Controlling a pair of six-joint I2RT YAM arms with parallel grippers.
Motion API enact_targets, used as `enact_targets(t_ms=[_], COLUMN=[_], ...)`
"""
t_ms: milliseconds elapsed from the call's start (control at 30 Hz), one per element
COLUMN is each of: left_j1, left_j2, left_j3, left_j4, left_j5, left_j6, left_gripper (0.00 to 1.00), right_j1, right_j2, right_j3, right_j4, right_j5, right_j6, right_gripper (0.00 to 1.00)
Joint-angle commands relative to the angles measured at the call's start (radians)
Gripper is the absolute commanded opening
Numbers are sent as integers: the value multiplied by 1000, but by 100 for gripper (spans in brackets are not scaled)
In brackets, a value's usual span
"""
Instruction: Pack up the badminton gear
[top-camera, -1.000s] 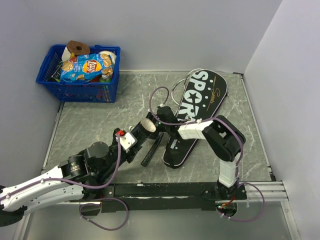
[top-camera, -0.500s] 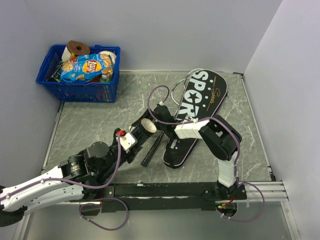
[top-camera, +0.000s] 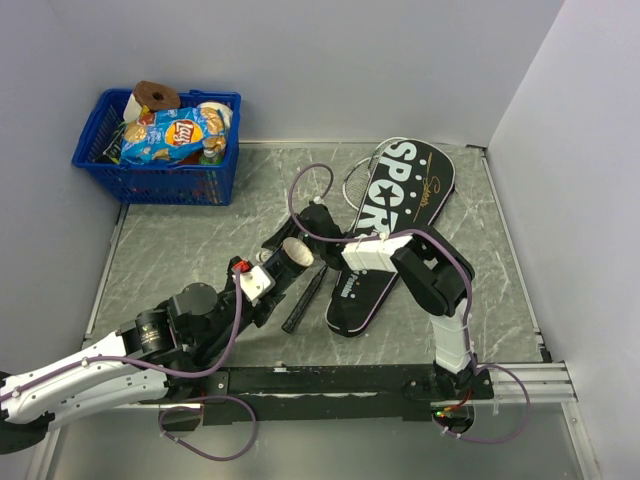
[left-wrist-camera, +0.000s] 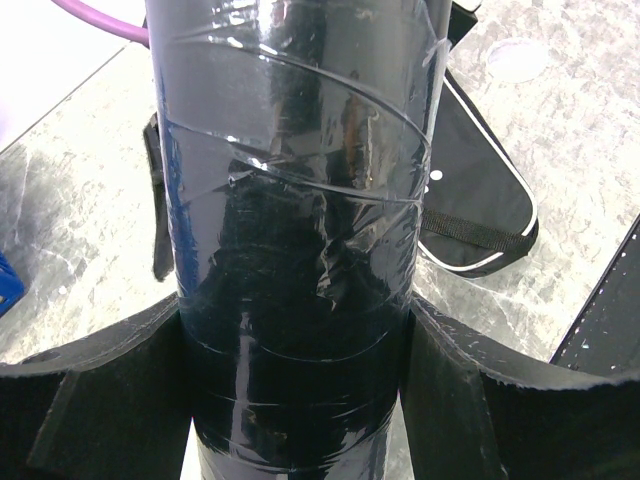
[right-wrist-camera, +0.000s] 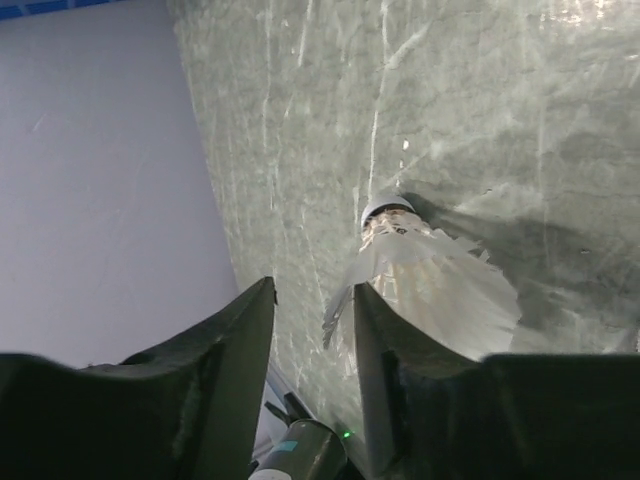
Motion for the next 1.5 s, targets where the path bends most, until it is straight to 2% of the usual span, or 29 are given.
enact_targets(t_ms=[0, 233, 367, 533, 733, 867, 1067, 1267, 1467], left_j1=[4, 4, 4, 4, 5, 7, 5, 5, 4], left_j2=[-13, -13, -13, -16, -1, 30, 76, 139, 199], left_j3=[48, 47, 45, 42, 42, 44, 39, 42, 45], left_j4=[63, 63, 65, 66, 65, 56, 63, 65, 77], left_j5=[4, 4, -1, -4, 28, 57, 163, 235, 312], left_j6=[0, 0, 1, 1, 6, 12, 20, 31, 40], left_gripper=[1, 1, 1, 1, 1, 1, 1, 1, 1], right_j1=[-10, -10, -19, -50, -137, -180, -208, -211, -211], right_j2=[15, 38, 27, -54, -290, -506, -808, -1071, -1246], right_j3=[29, 29, 22, -71, -232, -260, -312, -309, -246], right_j4=[2, 10, 4, 22, 7, -219, -439, -680, -902], right_j5=[9, -5, -14, -20, -43, -22, 37, 52, 26], right_j6=[-9, -11, -40, -78, -216, -449, -684, -817, -861], right_gripper=[38, 19, 0, 0, 0, 0, 0, 0, 0])
